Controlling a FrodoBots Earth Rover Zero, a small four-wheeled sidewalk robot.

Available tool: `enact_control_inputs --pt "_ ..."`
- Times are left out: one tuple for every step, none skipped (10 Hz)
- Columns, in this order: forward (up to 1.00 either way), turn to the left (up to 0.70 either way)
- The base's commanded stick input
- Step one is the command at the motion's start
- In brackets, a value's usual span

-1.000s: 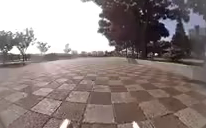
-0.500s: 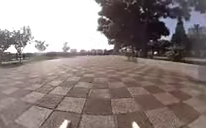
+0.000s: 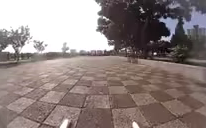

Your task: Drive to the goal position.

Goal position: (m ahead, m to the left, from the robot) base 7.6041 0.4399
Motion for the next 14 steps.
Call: enact_control_inputs --pt "0.5 0.0" --pt "0.5 0.0" --pt "0.5 0.0" --pt "0.5 0.0" --pt "0.5 0.0" --pt "0.5 0.0" --pt "0.5 0.0" --pt "0.5 0.0" --pt "0.5 0.0" --pt "0.5 0.0" --pt "0.5 0.03" --pt "0.5 0.12" --pt "0.5 0.34" --pt "0.5 0.5"
